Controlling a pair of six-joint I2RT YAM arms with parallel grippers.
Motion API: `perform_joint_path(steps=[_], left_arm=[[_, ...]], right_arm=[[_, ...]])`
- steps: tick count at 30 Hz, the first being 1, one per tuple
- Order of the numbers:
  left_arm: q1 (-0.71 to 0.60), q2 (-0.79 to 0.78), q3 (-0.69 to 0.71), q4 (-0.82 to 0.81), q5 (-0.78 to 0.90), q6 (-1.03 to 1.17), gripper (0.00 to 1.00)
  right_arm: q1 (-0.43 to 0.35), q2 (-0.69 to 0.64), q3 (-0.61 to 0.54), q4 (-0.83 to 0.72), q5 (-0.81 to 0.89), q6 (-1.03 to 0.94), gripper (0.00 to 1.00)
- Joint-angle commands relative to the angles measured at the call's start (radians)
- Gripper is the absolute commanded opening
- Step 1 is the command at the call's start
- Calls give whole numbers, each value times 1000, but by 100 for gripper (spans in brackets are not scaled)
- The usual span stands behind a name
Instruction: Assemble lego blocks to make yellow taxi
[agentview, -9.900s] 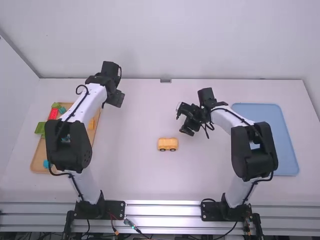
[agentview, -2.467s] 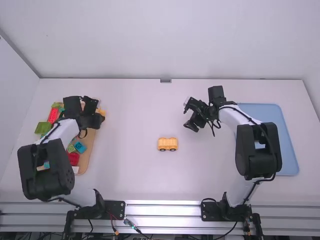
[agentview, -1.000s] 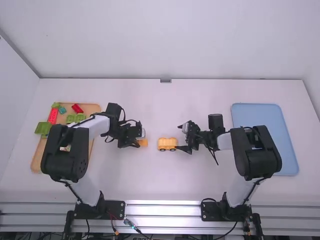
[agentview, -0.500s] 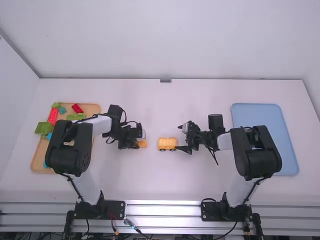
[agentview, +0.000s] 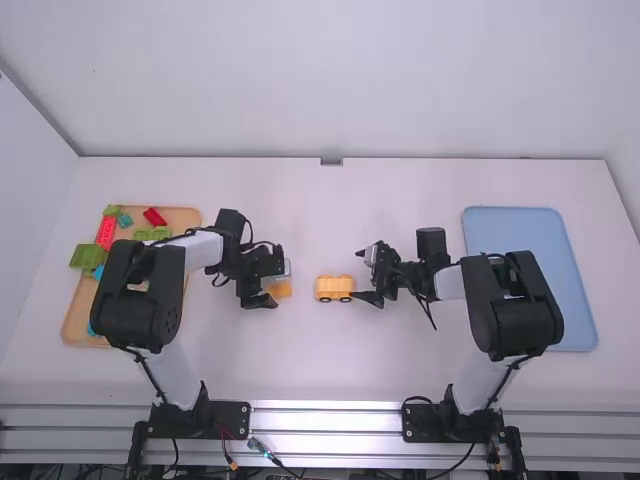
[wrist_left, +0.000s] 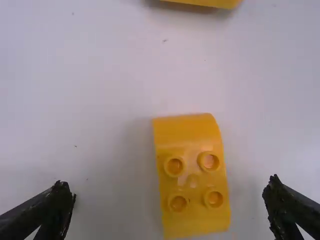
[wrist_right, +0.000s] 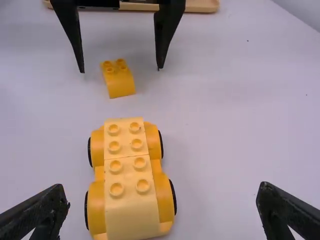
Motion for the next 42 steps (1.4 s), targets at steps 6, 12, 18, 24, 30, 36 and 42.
perform_joint_path(steps=[6, 12, 18, 24, 30, 36, 42], left_arm=[[85, 5, -39, 5, 265, 182, 99], [154, 5, -148, 216, 387, 102, 99], [147, 5, -282, 559, 407, -187, 99], [153, 5, -362, 705, 385, -251, 90], [149, 5, -348, 669, 380, -253, 58], [150, 5, -317, 560, 381, -161, 48], [150, 5, -315, 538, 381, -129, 35]], right_arm=[[0, -19, -5, 4, -20, 5, 99], [0, -19, -5, 12, -20, 5, 99], [0, -19, 12, -6, -20, 5, 99], [0, -19, 41, -55, -20, 5, 99], [0, -19, 53, -77, -20, 3, 99], [0, -19, 53, -79, -20, 2, 99], [0, -19, 53, -79, -20, 2, 99]])
